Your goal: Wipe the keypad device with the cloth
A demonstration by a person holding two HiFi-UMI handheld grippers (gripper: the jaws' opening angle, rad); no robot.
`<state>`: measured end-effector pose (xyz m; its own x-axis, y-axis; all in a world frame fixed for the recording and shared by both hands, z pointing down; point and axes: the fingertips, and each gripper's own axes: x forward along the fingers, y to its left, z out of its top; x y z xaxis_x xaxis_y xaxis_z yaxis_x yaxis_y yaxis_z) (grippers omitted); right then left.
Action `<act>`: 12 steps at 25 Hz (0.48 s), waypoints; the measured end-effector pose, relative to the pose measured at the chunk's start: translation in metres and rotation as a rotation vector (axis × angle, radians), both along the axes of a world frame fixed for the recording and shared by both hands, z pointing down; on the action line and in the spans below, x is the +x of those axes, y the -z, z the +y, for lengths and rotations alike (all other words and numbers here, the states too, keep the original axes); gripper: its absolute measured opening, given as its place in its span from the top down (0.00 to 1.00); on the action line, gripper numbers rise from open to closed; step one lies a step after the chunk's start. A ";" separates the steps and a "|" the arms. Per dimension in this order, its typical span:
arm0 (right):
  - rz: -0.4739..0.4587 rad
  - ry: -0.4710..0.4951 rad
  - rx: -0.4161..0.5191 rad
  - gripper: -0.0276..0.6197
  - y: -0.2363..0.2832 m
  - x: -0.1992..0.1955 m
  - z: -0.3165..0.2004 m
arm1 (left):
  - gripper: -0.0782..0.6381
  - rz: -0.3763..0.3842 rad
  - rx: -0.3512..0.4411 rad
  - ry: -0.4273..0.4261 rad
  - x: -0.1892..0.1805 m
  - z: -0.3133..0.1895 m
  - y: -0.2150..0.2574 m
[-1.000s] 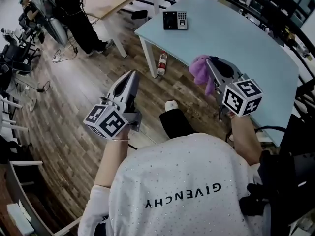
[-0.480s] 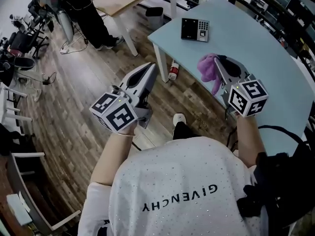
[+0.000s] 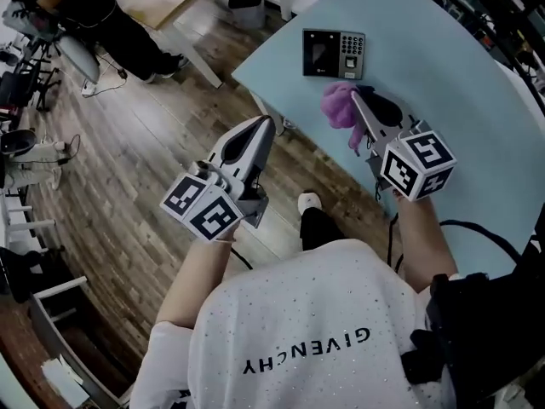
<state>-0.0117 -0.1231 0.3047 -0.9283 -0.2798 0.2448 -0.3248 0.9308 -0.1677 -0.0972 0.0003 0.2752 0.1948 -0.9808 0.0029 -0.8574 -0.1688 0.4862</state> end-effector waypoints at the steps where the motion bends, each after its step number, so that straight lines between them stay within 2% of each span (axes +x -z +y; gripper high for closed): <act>1: 0.000 0.001 -0.011 0.90 -0.004 -0.006 -0.007 | 0.89 0.002 -0.026 -0.008 -0.003 -0.011 -0.007; 4: -0.003 0.008 -0.049 0.90 -0.015 -0.022 -0.026 | 0.89 0.011 -0.090 -0.018 -0.011 -0.039 -0.025; 12: -0.090 0.097 -0.072 0.90 -0.017 -0.071 -0.073 | 0.89 -0.010 -0.158 0.023 -0.047 -0.106 -0.055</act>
